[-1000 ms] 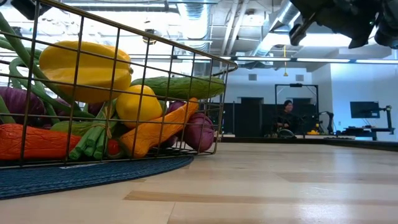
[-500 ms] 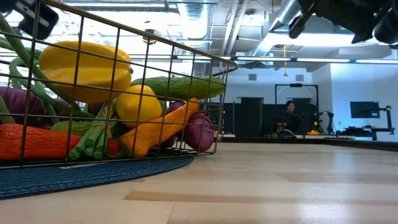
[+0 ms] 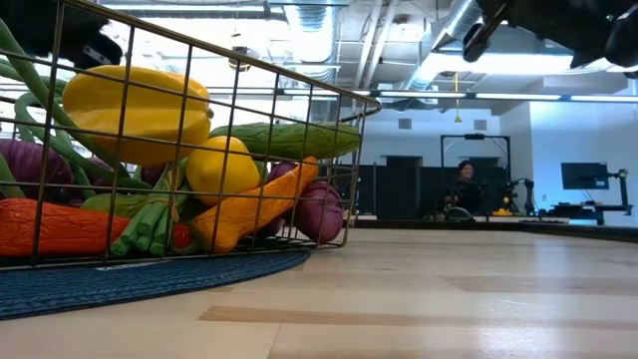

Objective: Build produce basket
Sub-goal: Return to Home Position

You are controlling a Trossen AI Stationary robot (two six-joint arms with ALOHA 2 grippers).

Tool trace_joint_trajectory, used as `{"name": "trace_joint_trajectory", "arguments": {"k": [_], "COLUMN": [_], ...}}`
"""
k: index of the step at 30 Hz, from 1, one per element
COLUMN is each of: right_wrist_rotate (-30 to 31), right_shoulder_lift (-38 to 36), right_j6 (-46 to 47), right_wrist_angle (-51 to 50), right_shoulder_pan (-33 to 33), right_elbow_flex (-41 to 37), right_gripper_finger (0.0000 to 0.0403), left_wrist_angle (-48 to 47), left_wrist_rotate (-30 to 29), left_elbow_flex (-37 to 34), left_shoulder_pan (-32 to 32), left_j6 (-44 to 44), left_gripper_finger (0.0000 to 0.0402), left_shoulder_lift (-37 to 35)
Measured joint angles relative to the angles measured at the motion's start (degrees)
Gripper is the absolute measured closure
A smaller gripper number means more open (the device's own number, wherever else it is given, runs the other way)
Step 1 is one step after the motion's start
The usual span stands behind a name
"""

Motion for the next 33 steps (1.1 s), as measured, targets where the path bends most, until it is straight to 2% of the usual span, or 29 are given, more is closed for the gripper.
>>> {"name": "trace_joint_trajectory", "arguments": {"k": [5, 10, 15, 20, 23, 26, 33], "right_wrist_rotate": [-5.5, -13.8, -14.8, -5.6, 4.2, 13.3, 17.2], "right_shoulder_lift": [-0.6, -4.7, -16.4, -29.9, -34.7, -35.7, -33.5], "right_j6": [-3.6, -6.2, -11.3, -9.3, -10.2, -13.8, -16.0], "right_wrist_angle": [0.1, -1.3, -18.3, -33.2, -41.0, -44.3, -41.8], "right_shoulder_pan": [-3.5, -6.4, -8.7, -7.3, -3.6, 0.8, 10.4], "right_elbow_flex": [0.0, 0.0, 0.0, 0.0, 0.0, -0.8, -6.0], "right_gripper_finger": [0.0402, 0.0402, 0.0402, 0.0402, 0.0402, 0.0403, 0.0403], "left_wrist_angle": [-0.5, 0.7, 0.7, 0.8, 0.8, 0.8, 0.6], "left_wrist_rotate": [5.8, 7.2, 7.2, 6.2, 5.7, 5.7, 5.7], "left_elbow_flex": [0.0, 0.0, 0.0, 0.0, 0.0, 0.0, 0.0], "left_shoulder_pan": [6.2, 9.9, 12.3, 14.2, 14.9, 15.2, 15.2], "left_j6": [0.5, 0.9, 0.8, -0.7, -2.9, -3.0, -3.0], "left_gripper_finger": [0.0401, 0.0401, 0.0401, 0.0401, 0.0401, 0.0401, 0.0401], "left_shoulder_lift": [0.1, 0.1, 0.1, 0.1, 0.1, 0.1, 0.1]}}
